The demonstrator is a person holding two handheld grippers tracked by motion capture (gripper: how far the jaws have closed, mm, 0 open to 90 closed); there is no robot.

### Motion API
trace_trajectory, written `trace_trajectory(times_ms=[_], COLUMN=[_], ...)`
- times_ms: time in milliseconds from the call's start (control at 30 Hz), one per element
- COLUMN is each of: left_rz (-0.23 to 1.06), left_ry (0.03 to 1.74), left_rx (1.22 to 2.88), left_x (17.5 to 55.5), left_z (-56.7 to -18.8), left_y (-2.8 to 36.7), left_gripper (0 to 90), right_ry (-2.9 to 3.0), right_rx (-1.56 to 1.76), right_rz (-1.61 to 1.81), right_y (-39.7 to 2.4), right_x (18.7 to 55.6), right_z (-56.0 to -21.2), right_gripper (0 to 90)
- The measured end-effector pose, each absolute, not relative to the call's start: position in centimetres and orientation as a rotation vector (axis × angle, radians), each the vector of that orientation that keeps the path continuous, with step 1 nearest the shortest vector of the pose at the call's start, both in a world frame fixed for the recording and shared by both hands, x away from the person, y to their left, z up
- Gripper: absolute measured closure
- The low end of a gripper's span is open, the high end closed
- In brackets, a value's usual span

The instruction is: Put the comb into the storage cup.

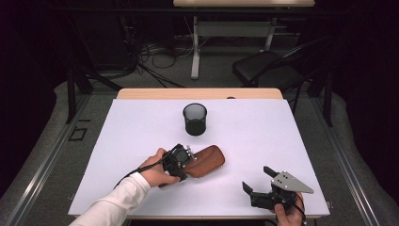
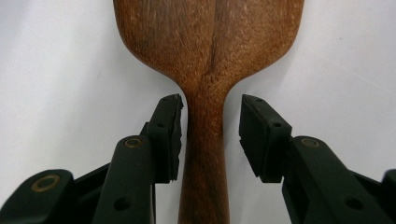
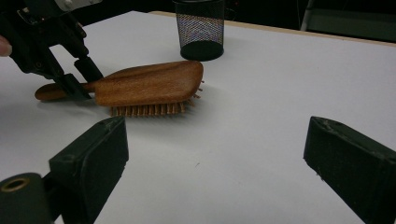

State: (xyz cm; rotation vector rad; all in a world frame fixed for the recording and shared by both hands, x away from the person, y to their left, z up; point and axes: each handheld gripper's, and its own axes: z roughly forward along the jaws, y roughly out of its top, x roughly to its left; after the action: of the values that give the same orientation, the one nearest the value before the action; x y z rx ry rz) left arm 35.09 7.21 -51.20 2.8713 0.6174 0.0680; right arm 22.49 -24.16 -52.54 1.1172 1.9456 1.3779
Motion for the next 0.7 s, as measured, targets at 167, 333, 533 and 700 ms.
trace_trajectory(times_ms=[167, 333, 533, 700], left_rz=[0.071, 0.064, 0.064, 0.059], left_ry=[0.619, 0.615, 0.619, 0.621], left_rx=[2.876, 2.895, 2.897, 2.91], left_x=[35.2, 35.28, 35.41, 35.5], left_z=[-51.37, -51.36, -51.37, -51.41], left_y=[7.03, 6.8, 6.69, 6.55], left_gripper=[62.0, 65.2, 66.8, 69.3], right_ry=[1.945, 1.943, 1.942, 1.943], right_rx=[1.117, 1.115, 1.117, 1.12], right_rz=[1.377, 1.381, 1.381, 1.383], right_y=[-24.17, -24.16, -24.19, -24.18], right_x=[22.49, 22.51, 22.5, 22.49], right_z=[-52.55, -52.56, -52.55, -52.55], right_gripper=[6.4, 6.5, 6.5, 6.5])
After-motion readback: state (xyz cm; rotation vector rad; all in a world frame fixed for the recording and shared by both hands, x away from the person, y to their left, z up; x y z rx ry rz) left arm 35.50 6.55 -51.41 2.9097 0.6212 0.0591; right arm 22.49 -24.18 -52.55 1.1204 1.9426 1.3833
